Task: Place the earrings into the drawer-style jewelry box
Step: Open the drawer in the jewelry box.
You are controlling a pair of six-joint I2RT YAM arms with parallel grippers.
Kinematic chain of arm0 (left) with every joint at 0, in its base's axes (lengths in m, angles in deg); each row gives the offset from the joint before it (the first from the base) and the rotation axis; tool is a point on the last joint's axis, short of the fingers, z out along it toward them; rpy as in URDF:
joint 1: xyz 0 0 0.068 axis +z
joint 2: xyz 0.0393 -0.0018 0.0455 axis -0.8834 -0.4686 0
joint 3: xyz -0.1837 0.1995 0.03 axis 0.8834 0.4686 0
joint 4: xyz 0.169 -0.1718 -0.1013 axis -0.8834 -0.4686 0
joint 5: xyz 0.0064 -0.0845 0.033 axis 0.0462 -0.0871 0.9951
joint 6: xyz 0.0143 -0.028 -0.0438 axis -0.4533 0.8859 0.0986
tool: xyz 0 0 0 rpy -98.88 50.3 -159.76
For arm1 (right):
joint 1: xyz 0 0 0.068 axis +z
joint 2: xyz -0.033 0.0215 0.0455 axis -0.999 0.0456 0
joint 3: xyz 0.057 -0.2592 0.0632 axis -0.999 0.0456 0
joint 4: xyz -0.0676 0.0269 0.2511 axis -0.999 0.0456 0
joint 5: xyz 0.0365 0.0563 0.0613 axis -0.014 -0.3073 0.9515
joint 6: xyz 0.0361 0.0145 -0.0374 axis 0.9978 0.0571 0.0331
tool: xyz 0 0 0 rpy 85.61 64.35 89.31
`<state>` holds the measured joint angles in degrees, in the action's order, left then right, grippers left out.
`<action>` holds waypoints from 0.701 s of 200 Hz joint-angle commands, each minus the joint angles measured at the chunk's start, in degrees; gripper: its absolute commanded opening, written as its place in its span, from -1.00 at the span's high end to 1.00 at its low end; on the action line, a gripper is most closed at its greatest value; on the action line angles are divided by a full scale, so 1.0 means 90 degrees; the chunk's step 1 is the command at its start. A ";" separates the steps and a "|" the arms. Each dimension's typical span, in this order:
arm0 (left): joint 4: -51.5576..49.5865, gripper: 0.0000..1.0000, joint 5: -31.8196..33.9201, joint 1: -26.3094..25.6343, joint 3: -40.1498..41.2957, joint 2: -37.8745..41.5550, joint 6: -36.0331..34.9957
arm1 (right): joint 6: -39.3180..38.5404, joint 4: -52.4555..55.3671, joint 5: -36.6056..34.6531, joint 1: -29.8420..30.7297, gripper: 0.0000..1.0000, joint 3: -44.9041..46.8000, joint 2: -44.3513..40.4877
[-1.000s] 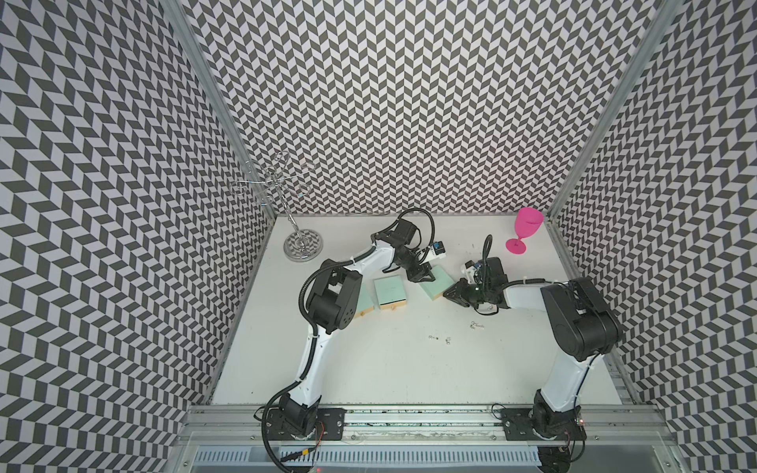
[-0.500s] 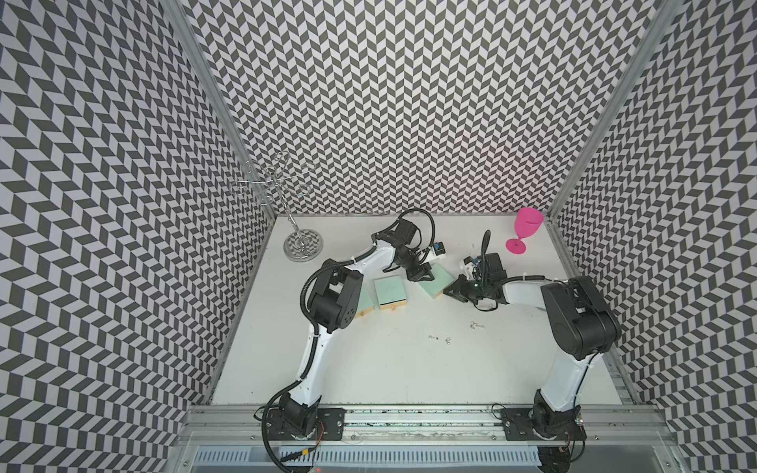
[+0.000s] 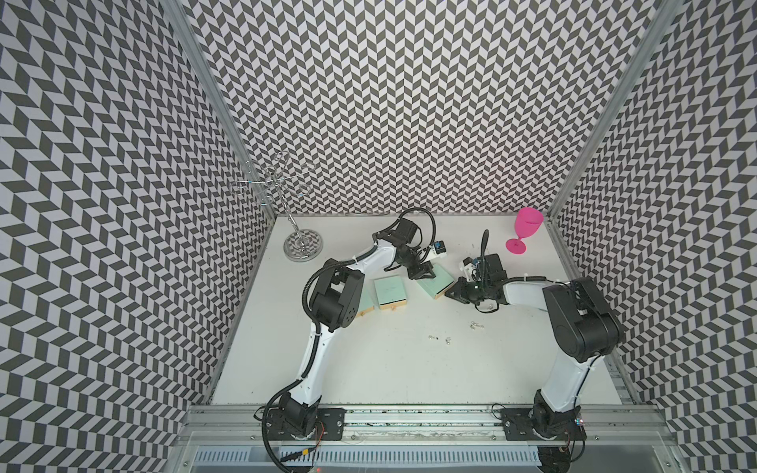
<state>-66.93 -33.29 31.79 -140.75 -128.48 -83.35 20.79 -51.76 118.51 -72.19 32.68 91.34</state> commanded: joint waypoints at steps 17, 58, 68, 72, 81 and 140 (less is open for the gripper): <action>-0.0294 0.22 0.0365 -0.0017 0.0109 -0.0423 -0.0118 | -0.0193 0.0294 -0.0159 -0.0014 1.00 0.0224 -0.0323; -0.0186 0.24 0.0413 -0.0027 0.0216 -0.0423 -0.0103 | -0.0302 0.0462 -0.0279 -0.0035 1.00 0.0465 -0.0586; -0.0166 0.25 0.0432 -0.0026 0.0233 -0.0425 -0.0103 | -0.0331 0.0490 -0.0309 -0.0037 1.00 0.0538 -0.0665; -0.0166 0.26 0.0438 -0.0026 0.0239 -0.0422 -0.0102 | -0.0336 0.0500 -0.0319 -0.0039 1.00 0.0572 -0.0696; -0.0165 0.29 0.0450 -0.0028 0.0243 -0.0420 -0.0108 | -0.0340 0.0521 -0.0342 -0.0047 1.00 0.0631 -0.0758; -0.0094 0.30 0.0494 -0.0026 0.0331 -0.0336 -0.0153 | -0.0345 0.0583 -0.0434 -0.0045 1.00 0.0881 -0.1009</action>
<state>-65.68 -32.65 31.75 -140.40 -128.50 -83.46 18.23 -48.15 115.52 -72.45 39.35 84.26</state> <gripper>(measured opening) 0.350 0.047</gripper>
